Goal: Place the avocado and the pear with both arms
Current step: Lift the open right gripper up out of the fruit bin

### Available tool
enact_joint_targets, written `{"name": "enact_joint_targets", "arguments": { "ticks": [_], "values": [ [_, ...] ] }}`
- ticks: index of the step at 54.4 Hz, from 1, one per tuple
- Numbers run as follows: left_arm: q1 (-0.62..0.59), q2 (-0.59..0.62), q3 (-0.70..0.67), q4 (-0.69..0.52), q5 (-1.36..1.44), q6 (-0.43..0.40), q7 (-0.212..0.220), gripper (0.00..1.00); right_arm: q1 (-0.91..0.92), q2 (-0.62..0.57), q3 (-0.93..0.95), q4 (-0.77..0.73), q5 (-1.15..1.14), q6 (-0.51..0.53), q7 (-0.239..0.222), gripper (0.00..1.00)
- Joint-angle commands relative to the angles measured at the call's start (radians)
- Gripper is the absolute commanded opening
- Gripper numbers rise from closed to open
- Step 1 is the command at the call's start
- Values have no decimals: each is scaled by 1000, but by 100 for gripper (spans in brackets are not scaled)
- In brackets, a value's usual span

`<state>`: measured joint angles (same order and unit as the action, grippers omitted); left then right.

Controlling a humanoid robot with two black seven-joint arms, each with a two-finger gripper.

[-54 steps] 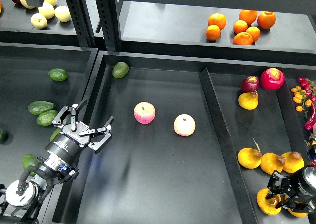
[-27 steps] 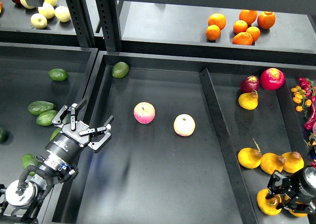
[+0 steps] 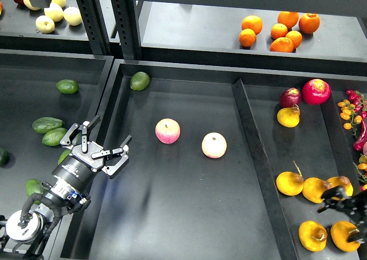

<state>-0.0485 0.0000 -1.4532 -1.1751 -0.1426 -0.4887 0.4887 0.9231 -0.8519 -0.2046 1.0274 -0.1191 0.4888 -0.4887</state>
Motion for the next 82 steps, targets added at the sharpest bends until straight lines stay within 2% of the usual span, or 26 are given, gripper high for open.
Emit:
{"name": "enact_joint_targets", "arguments": {
  "ticks": [1,13,27,38,51,69,82],
  "values": [
    [1,0,1,0,0,0,0,99,52,-58,4,23,44,0,0,99],
    [1,0,5,0,0,0,0,99,141,-49,19,33,347,0,0,99],
    [1,0,10,2,0,0,0,99,117,-46,154,30,499,0,0,99],
    [1,0,11,5,1,0,0,99,25,-33,348,28,660,0,0,99],
    [2,0,16,8,0,0,0,99,-112,31,556,28,720,0,0,100],
    [2,0,16,8,0,0,0,99,-329,240,962,20,740,0,0,100],
    [2,0,16,12,0,0,0,99,-493,473,1257,22,734,0,0,100]
  ]
}}
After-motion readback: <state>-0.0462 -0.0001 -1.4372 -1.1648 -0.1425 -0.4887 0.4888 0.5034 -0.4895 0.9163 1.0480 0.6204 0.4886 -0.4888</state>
